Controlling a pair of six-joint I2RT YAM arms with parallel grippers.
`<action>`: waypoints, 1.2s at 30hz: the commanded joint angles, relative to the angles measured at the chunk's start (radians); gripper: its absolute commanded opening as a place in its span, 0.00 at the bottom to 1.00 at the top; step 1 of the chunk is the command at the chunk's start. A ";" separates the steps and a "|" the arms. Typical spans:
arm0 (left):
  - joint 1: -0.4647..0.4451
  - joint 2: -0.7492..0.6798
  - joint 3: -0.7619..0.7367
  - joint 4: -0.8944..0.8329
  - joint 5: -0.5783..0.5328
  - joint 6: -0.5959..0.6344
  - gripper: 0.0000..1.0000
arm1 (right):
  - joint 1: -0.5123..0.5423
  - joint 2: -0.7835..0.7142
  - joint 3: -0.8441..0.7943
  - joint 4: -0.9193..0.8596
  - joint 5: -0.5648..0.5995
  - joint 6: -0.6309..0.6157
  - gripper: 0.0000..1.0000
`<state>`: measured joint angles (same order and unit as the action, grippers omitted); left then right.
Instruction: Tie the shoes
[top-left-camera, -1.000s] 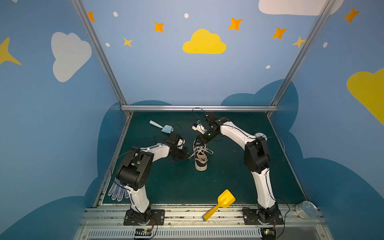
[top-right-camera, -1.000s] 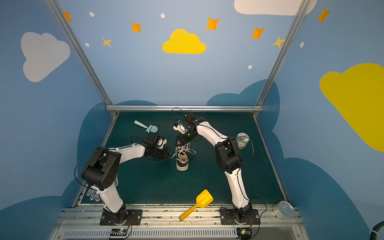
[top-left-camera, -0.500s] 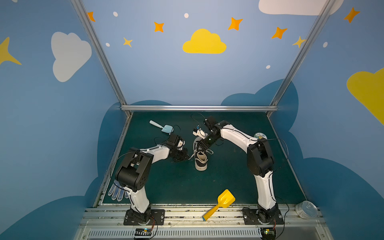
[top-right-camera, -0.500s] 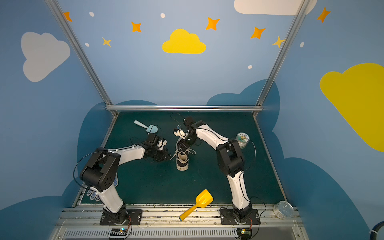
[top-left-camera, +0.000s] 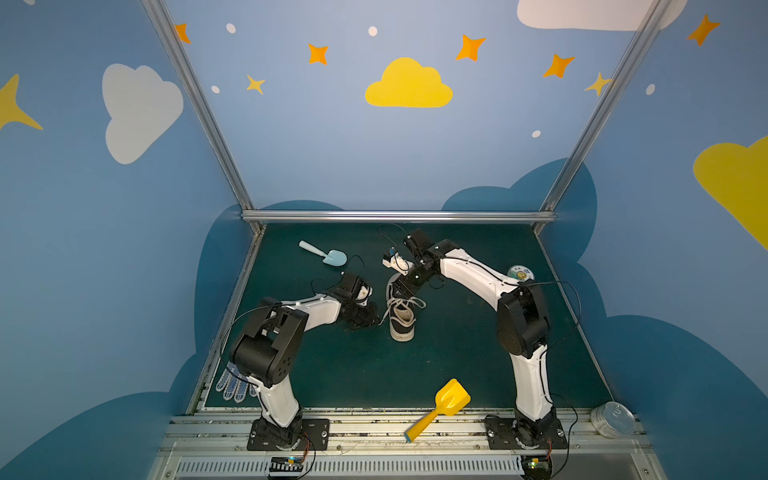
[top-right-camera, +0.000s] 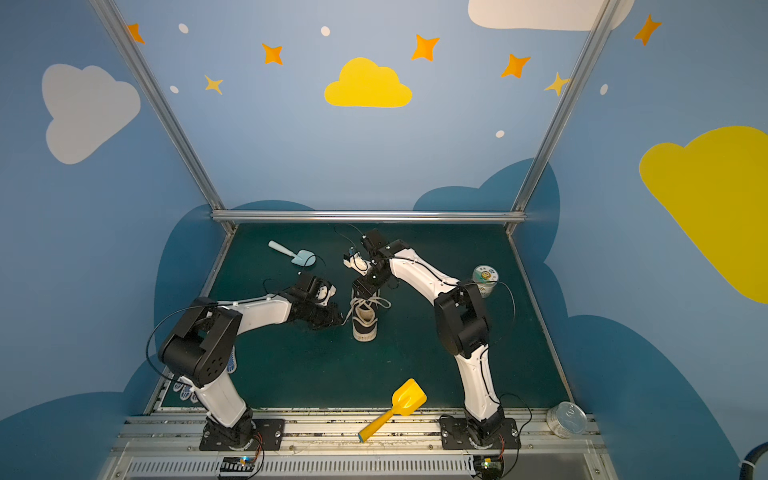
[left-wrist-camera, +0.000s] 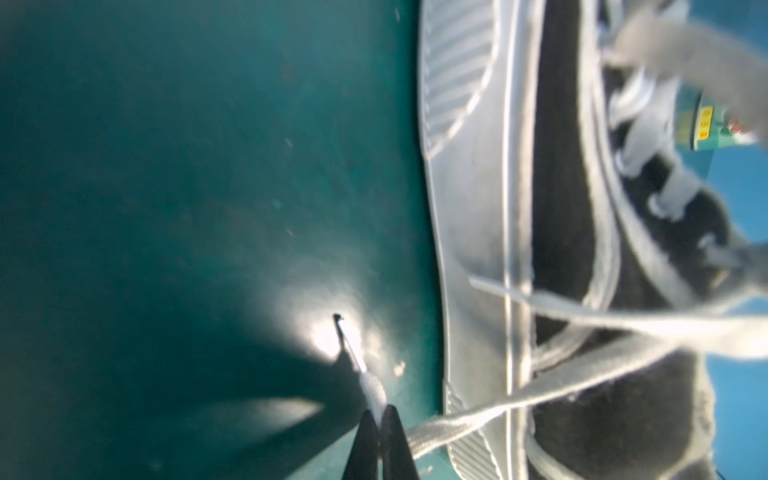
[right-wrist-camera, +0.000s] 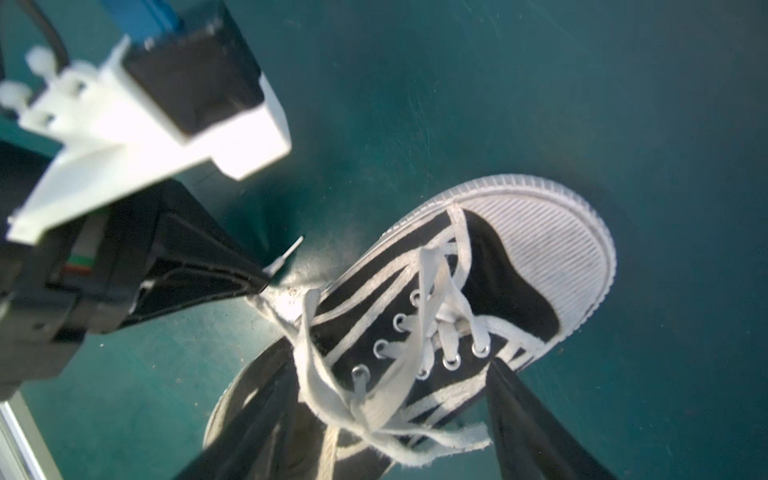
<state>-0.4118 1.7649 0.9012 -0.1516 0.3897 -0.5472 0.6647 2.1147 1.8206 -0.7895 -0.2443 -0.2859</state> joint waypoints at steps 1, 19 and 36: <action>-0.006 -0.028 -0.008 0.008 0.003 -0.012 0.07 | 0.013 0.037 0.036 -0.026 0.018 -0.013 0.71; -0.006 -0.034 -0.020 0.030 0.003 -0.031 0.07 | 0.034 0.069 0.059 -0.051 -0.001 -0.066 0.69; -0.004 -0.041 -0.014 0.020 -0.001 -0.030 0.06 | 0.031 0.139 0.135 -0.068 0.008 -0.043 0.42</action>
<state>-0.4171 1.7569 0.8879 -0.1188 0.3889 -0.5766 0.6952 2.2303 1.9244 -0.8352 -0.2256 -0.3401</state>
